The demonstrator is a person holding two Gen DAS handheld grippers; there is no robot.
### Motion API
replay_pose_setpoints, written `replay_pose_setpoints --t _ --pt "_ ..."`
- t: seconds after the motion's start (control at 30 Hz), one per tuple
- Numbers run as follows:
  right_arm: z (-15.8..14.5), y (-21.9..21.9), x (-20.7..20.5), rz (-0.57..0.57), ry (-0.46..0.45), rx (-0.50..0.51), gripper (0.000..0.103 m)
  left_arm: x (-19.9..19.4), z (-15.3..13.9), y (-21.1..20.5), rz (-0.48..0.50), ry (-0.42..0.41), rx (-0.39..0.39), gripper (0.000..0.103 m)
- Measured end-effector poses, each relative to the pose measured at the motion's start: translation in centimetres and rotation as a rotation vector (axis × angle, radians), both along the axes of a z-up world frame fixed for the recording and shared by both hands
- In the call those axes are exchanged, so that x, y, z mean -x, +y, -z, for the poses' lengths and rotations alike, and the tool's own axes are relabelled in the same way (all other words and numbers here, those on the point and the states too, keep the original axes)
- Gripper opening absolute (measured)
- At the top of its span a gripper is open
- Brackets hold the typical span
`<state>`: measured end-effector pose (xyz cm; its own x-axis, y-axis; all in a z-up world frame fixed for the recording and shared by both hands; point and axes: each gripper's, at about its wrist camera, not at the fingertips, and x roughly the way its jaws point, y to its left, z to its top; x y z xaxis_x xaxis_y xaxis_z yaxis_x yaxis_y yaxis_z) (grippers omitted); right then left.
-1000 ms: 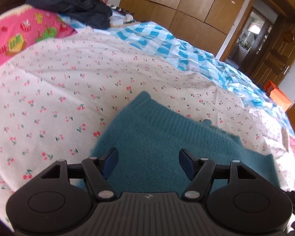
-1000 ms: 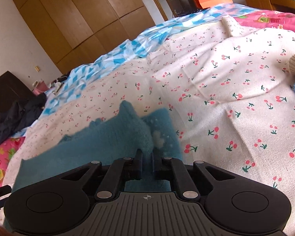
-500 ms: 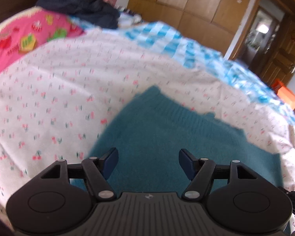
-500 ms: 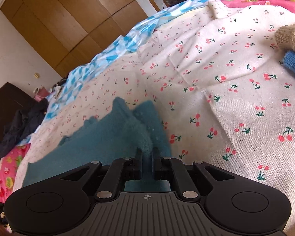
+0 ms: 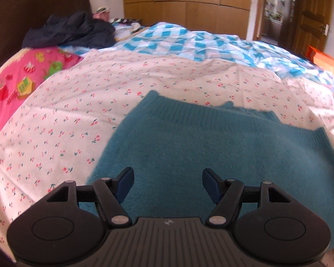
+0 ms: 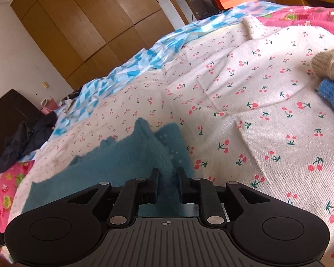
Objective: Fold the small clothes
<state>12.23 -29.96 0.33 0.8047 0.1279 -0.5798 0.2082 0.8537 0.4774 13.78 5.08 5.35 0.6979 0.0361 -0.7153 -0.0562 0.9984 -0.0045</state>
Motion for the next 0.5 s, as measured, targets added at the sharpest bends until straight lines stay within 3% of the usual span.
replay_pose_setpoints --t 0.23,0.5 --pt "0.1 0.1 -0.2 -0.012 0.040 0.038 0.028 0.1 -0.3 -3.4 0.074 0.003 -0.007 0.071" --pt "0.4 -0.1 -0.3 -0.019 0.052 0.031 0.028 0.0 0.9 -7.0 0.151 0.036 -0.063 0.071"
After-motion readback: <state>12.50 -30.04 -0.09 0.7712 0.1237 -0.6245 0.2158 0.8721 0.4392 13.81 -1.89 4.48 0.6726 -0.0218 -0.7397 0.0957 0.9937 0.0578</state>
